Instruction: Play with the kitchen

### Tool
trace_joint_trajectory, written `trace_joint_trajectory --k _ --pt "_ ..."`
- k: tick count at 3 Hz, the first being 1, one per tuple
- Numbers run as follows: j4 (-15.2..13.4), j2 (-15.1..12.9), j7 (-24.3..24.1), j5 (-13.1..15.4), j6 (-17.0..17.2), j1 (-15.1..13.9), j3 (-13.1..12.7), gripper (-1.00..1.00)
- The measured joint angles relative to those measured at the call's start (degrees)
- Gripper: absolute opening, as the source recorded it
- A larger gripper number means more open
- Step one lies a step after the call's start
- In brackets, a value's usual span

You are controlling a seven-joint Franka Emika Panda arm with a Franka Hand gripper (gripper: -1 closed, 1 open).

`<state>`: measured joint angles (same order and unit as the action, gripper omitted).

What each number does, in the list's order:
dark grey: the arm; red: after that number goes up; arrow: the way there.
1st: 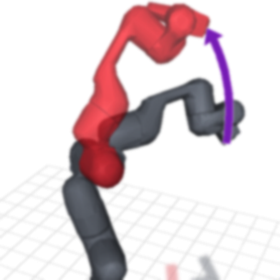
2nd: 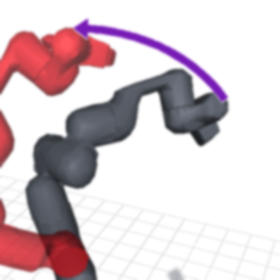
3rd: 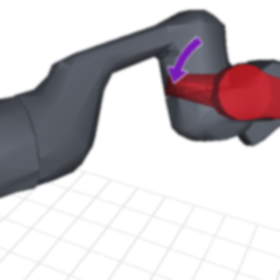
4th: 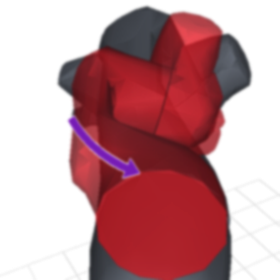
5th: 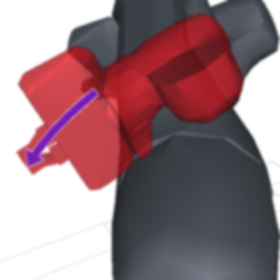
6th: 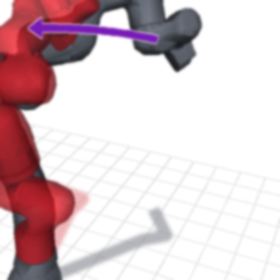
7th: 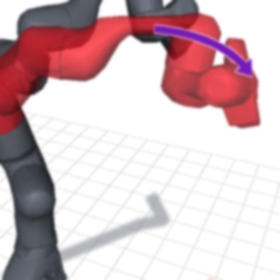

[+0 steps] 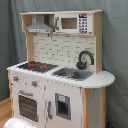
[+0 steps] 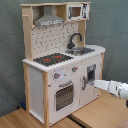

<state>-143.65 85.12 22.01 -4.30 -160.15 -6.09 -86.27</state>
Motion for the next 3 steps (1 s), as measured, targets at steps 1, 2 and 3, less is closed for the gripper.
trace_joint_trajectory --k 1,2,3 --pt "0.3 0.0 -6.5 0.0 0.0 -0.7 -0.2 1.0" --pt "0.5 0.0 -13.1 0.0 0.0 -1.6 -0.9 1.0" --pt "0.7 0.0 -19.9 0.0 -0.4 -2.6 -2.2 1.0"
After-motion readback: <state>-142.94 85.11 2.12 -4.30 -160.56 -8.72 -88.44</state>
